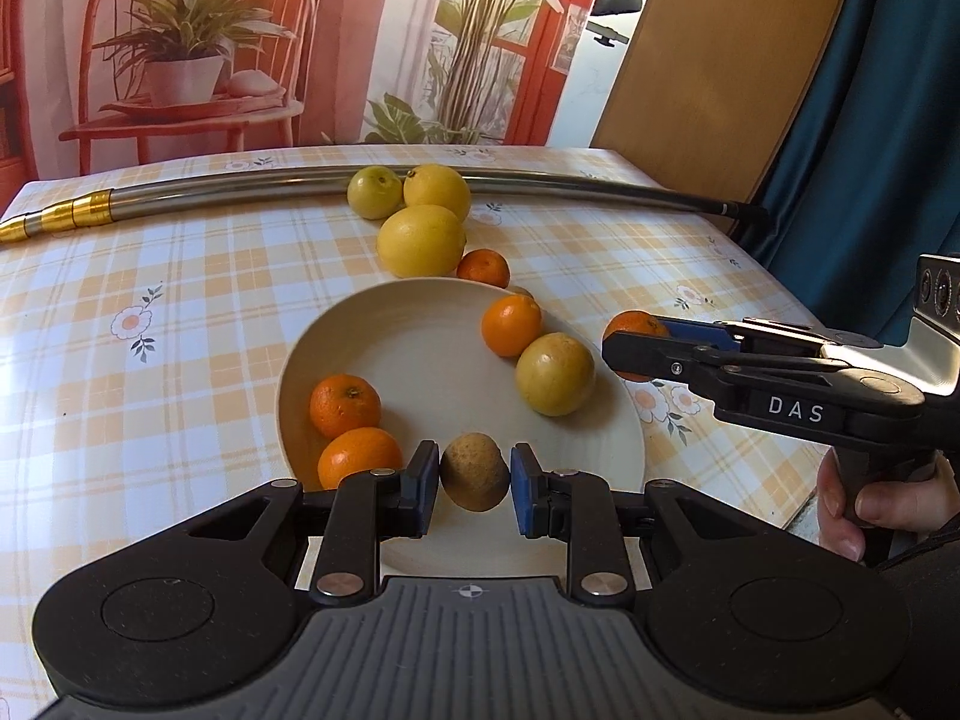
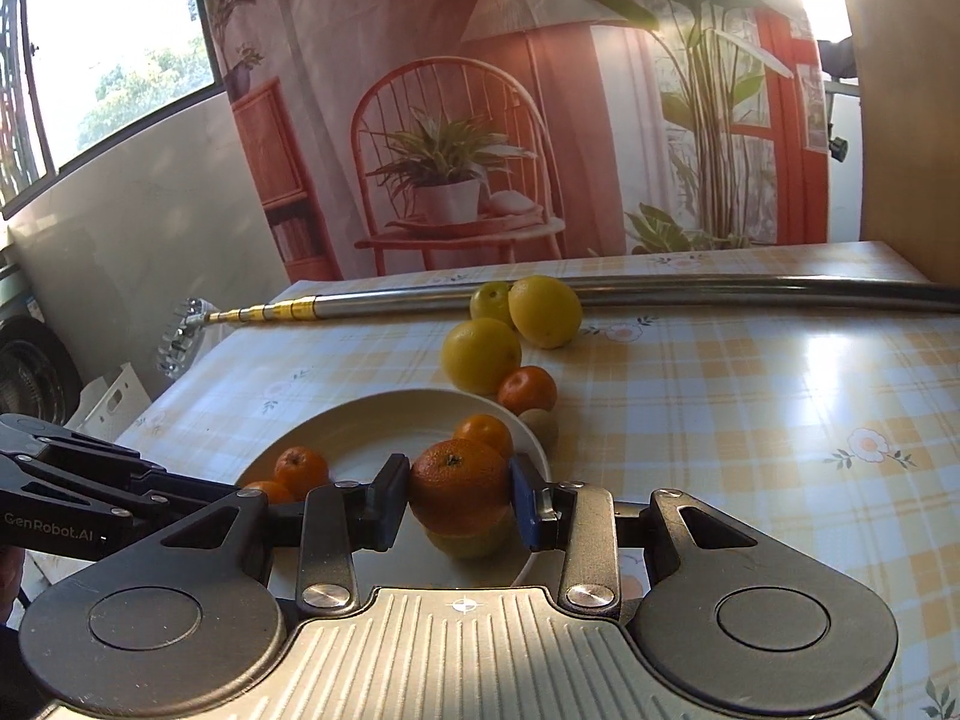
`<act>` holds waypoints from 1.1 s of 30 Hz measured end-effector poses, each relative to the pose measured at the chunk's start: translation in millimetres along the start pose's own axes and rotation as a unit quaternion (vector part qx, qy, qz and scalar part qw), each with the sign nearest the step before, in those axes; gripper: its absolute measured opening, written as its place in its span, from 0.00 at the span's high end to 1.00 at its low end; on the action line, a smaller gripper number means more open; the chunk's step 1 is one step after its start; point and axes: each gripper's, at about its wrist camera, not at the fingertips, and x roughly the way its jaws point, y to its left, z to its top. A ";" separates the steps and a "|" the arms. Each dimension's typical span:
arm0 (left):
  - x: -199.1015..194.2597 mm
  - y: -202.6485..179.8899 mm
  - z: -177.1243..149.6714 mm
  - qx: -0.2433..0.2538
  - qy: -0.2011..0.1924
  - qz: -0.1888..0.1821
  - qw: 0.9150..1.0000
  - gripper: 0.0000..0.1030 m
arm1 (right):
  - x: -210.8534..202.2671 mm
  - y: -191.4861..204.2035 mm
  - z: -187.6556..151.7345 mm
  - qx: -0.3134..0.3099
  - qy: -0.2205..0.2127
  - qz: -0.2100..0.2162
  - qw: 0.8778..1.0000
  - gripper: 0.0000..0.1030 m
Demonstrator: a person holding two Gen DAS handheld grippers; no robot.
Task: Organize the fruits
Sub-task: 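Open the left tool to drop the kiwi in the plate while the right tool releases its tangerine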
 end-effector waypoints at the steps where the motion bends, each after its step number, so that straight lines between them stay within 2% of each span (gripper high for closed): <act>1: 0.3 -0.1 -1.1 0.000 0.003 0.002 1.000 0.74 | 0.1 1.6 -2.0 -0.001 0.006 -0.001 1.000 0.68; 18: 9.9 -1.7 -8.5 0.021 0.030 0.035 0.999 0.74 | 15.6 12.0 -12.6 -0.017 0.065 0.016 0.998 0.67; 33: 18.7 -1.1 -11.2 0.028 0.039 0.058 0.997 0.74 | 29.2 9.2 -17.3 -0.020 0.085 0.013 0.996 0.67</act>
